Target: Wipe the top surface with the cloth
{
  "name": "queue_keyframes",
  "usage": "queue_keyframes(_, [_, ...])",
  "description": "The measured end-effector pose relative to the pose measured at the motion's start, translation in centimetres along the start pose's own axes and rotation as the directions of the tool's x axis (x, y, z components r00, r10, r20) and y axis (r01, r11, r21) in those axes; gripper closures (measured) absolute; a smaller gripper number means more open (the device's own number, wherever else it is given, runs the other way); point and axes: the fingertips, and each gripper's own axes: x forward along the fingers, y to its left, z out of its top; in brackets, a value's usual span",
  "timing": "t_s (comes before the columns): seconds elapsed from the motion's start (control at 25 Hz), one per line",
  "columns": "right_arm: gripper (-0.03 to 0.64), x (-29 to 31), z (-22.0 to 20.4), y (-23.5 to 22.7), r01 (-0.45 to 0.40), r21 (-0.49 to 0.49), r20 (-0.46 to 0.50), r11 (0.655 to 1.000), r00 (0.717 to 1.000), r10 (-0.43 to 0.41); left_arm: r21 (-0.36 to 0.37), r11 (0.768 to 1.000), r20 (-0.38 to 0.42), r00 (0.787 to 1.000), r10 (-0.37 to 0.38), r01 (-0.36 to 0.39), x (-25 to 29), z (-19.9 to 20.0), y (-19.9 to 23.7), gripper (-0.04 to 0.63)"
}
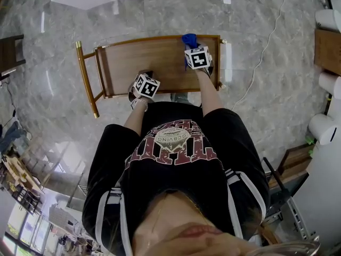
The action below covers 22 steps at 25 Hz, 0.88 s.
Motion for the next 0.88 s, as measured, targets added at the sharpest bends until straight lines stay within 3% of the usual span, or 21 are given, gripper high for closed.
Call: queue_keyframes(0.88, [0.561, -2.4, -1.8, -6.5, 0.119, 0.033, -0.020, 0.992, 0.993, -0.118, -0.011, 1.000, 0.007, 1.000, 0.011, -0.011, -0.1, -0.1, 0.1, 0.548])
